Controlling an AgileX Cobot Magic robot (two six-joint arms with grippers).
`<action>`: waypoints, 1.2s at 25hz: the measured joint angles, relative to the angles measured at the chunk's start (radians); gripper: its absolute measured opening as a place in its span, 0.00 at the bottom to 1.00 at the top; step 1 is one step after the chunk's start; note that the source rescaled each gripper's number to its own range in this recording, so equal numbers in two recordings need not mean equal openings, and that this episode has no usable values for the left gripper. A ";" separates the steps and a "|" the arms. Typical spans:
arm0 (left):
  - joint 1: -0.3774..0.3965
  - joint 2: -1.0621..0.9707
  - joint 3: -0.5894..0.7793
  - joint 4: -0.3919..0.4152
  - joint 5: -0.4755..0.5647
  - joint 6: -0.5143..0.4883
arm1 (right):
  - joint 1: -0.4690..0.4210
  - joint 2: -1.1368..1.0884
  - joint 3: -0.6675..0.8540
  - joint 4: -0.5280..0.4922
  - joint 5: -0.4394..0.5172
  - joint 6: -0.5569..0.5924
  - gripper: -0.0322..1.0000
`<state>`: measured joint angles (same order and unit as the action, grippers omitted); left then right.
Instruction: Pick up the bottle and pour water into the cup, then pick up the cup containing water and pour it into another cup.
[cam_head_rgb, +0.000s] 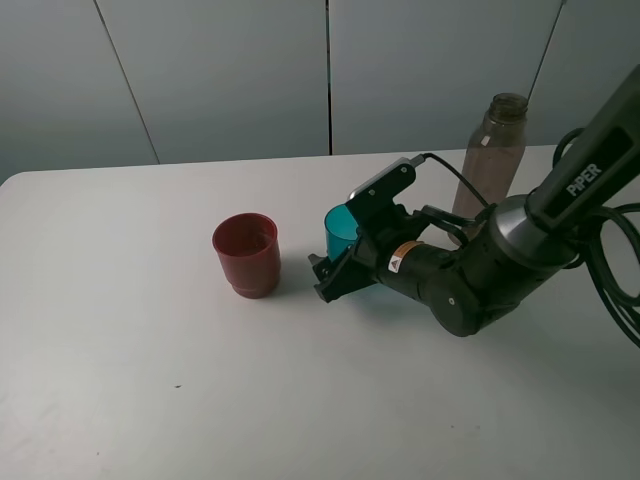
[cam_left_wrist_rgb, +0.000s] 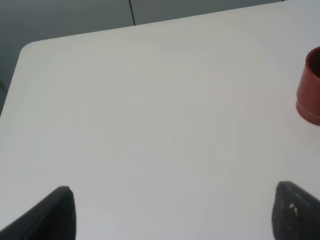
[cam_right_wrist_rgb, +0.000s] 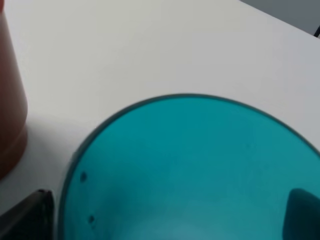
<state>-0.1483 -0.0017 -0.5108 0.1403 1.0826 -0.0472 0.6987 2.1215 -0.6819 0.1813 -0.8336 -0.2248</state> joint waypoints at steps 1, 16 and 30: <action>0.000 0.000 0.000 0.000 0.000 0.000 | 0.000 -0.007 0.000 -0.002 -0.002 0.000 0.99; 0.000 0.000 0.000 0.000 0.000 0.000 | 0.000 -0.583 0.000 0.082 0.579 -0.023 1.00; 0.000 0.000 0.000 0.000 0.000 0.000 | -0.017 -1.072 0.000 -0.174 1.541 0.418 1.00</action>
<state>-0.1483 -0.0017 -0.5108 0.1403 1.0826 -0.0472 0.6818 1.0500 -0.6819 0.0076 0.7071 0.1927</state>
